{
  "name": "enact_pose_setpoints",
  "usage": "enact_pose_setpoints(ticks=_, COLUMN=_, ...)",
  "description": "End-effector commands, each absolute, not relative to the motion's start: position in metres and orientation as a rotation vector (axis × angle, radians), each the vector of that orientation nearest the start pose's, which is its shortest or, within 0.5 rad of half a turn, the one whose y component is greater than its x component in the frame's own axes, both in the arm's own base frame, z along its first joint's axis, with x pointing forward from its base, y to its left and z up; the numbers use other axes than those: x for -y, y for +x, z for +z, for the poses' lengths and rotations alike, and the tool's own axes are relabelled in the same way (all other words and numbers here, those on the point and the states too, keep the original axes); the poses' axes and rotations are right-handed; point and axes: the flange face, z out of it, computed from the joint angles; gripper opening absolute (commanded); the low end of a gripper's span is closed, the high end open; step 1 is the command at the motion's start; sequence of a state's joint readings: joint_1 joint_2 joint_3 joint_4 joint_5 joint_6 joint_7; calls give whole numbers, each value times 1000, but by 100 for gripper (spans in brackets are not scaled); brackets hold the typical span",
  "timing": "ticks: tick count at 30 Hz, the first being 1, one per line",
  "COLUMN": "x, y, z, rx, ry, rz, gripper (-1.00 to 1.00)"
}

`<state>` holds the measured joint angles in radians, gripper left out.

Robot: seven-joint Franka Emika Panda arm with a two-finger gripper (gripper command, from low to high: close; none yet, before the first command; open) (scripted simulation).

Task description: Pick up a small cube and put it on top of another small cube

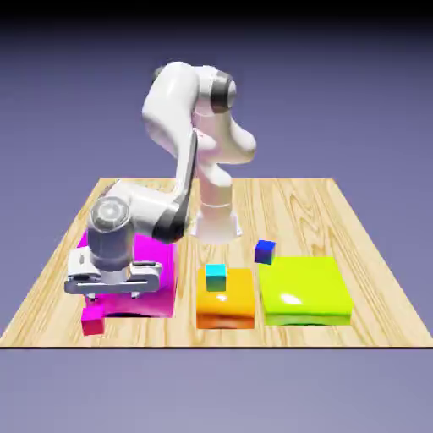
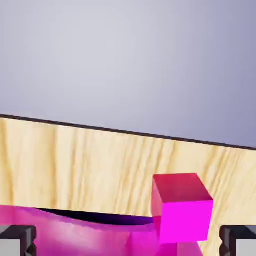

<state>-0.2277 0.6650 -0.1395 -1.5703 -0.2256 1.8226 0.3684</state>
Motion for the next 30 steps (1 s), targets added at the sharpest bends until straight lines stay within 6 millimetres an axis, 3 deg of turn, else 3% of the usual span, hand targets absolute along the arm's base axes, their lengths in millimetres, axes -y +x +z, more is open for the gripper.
enact_pose_setpoints(ticks=1, x=250, y=606, z=222, rx=-1027, ry=-3198, rz=764, gripper=0)
enact_pose_setpoints(ticks=8, x=300, y=593, z=153, rx=-1006, ry=-3120, rz=1232, gripper=0)
enact_pose_setpoints(ticks=10, x=302, y=591, z=149, rx=-1005, ry=-3114, rz=1256, gripper=0)
enact_pose_setpoints(ticks=14, x=308, y=557, z=97, rx=-1005, ry=-3113, rz=1256, gripper=0)
enact_pose_setpoints(ticks=15, x=308, y=556, z=95, rx=-1005, ry=-3113, rz=1256, gripper=0)
enact_pose_setpoints(ticks=16, x=308, y=556, z=95, rx=-1005, ry=-3113, rz=1256, gripper=-100)
enact_pose_setpoints(ticks=17, x=308, y=556, z=95, rx=-1005, ry=-3113, rz=1256, gripper=-100)
enact_pose_setpoints(ticks=21, x=302, y=590, z=146, rx=-1005, ry=-3114, rz=1256, gripper=-100)
enact_pose_setpoints(ticks=30, x=185, y=578, z=206, rx=-1303, ry=-2802, rz=1198, gripper=-100)
